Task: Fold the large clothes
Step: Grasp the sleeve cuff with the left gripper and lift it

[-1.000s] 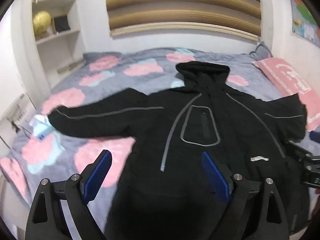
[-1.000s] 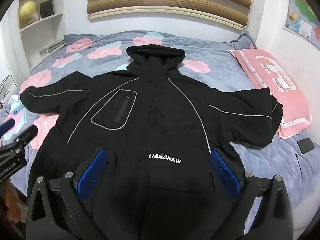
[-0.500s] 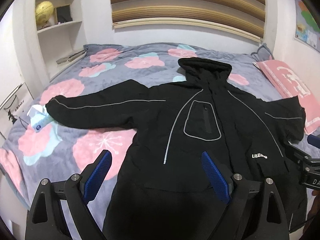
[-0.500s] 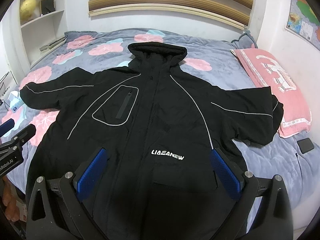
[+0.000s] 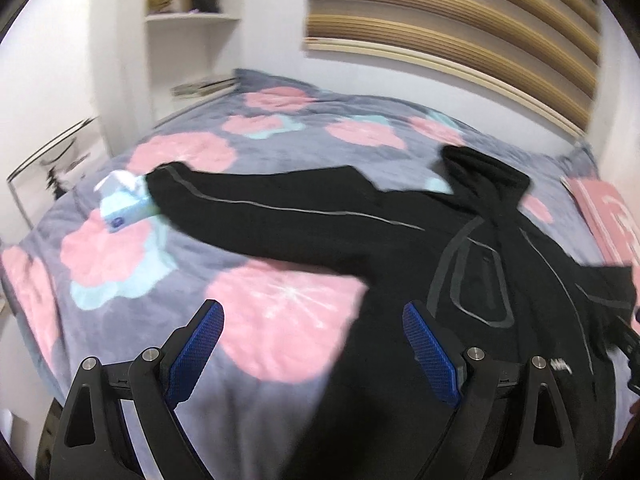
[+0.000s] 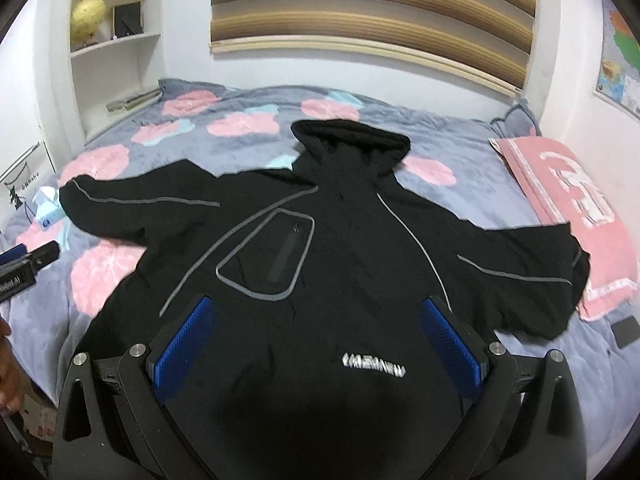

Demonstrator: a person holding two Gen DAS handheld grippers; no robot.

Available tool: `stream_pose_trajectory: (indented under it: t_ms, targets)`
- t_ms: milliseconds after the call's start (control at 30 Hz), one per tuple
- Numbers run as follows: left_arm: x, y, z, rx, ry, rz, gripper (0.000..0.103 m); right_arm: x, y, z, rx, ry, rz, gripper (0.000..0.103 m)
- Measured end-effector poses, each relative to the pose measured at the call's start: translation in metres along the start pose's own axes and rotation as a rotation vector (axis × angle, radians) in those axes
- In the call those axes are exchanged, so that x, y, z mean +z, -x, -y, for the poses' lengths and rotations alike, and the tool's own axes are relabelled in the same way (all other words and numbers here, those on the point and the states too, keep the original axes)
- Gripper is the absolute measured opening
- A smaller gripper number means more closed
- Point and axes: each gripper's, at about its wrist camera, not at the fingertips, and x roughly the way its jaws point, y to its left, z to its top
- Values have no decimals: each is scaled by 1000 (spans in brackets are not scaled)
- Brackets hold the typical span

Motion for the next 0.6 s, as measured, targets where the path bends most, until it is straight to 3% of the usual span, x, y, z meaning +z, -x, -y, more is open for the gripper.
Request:
stream_pose_trajectory:
  t_ms: [167,367,600]
  targets:
    - [29,-32,-57,88,58,35,92,9,-39,-1,59,-19,20,103]
    - [63,-85,-137,143,146,95,92,-1,-99,10,55,-46,39,103]
    - [90,-166,-194,57,274,21,92,-34,-172,31,69,-152,-77,103]
